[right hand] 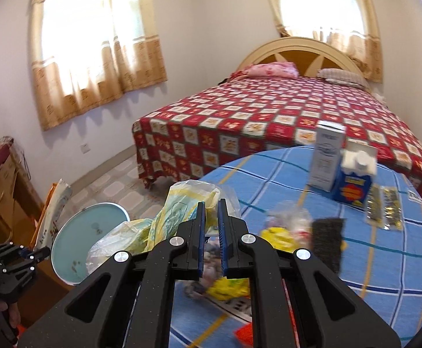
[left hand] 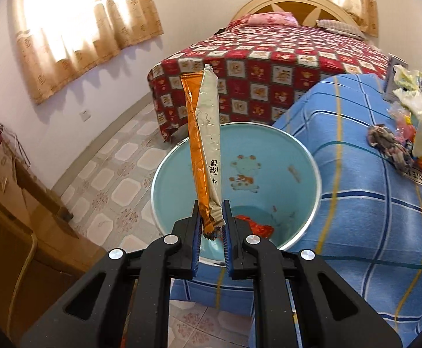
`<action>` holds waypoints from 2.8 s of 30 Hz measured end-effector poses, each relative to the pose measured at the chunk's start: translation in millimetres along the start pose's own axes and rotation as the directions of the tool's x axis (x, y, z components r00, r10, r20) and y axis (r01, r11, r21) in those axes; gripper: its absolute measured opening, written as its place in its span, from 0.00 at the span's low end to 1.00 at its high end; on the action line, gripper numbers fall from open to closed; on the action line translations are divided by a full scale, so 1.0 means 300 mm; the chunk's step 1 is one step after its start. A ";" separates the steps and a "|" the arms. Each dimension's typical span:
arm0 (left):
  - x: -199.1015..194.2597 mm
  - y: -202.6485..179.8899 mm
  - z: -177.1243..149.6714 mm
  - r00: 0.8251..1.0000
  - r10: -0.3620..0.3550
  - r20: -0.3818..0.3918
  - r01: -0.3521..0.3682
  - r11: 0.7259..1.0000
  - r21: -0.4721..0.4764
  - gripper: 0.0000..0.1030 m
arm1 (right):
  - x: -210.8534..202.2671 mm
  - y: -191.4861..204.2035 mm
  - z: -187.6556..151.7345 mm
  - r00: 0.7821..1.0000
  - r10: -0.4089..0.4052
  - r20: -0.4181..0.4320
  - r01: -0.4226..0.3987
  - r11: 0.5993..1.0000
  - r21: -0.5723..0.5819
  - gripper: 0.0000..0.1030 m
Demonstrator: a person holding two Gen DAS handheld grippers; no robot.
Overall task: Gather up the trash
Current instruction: 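Carry the orange wrapper to the bin while the right tool grasps a clear plastic bag, then open the left tool over the bin while the right tool drops the clear bag in, then grasp the cloth rag with the left tool while the right tool grasps the purple wrapper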
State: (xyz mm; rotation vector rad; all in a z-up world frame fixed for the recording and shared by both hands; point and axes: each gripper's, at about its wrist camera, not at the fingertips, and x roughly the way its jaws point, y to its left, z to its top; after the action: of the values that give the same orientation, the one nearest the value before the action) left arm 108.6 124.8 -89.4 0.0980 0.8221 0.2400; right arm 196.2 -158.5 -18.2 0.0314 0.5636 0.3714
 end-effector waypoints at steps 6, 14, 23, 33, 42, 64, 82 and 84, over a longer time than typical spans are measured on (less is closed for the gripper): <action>0.012 0.040 0.007 1.000 0.028 -0.006 -0.028 0.999 -0.016 0.13 | 0.074 0.111 0.001 0.999 0.036 -0.023 -0.037 0.998 -0.055 0.09; 0.041 0.085 0.001 0.997 0.068 -0.027 -0.069 0.997 -0.029 0.13 | 0.167 0.226 -0.012 0.995 0.077 -0.071 -0.084 0.991 -0.105 0.09; 0.064 0.132 -0.005 0.995 0.091 -0.046 -0.093 0.995 -0.042 0.13 | 0.262 0.326 -0.036 0.989 0.091 -0.117 -0.109 0.982 -0.153 0.09; 0.080 0.131 -0.004 0.995 0.083 -0.056 -0.085 0.995 -0.046 0.13 | 0.307 0.389 -0.047 0.985 0.101 -0.139 -0.125 0.976 -0.178 0.09; 0.078 0.117 -0.005 0.996 0.067 -0.053 -0.069 0.997 -0.036 0.13 | 0.324 0.403 -0.050 0.984 0.102 -0.146 -0.128 0.974 -0.185 0.09; 0.040 0.022 -0.020 1.000 -0.028 -0.012 0.028 0.999 -0.024 0.67 | 0.146 0.282 -0.110 0.990 0.078 -0.120 -0.099 0.980 -0.174 0.49; -0.002 -0.479 -0.005 0.978 -0.210 0.006 0.206 0.966 0.156 0.68 | -0.256 -0.330 -0.385 0.955 -0.274 -0.112 0.282 0.958 0.054 0.65; 0.000 -0.529 0.018 0.973 -0.231 0.011 0.226 0.962 0.151 0.68 | -0.273 -0.372 -0.406 0.947 -0.297 -0.119 0.307 0.949 0.075 0.65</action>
State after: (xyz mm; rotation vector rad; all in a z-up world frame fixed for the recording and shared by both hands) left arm 140.0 -28.9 -114.2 0.1448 0.8149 -0.0410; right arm 105.3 -300.1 -93.5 0.0137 0.6800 0.0473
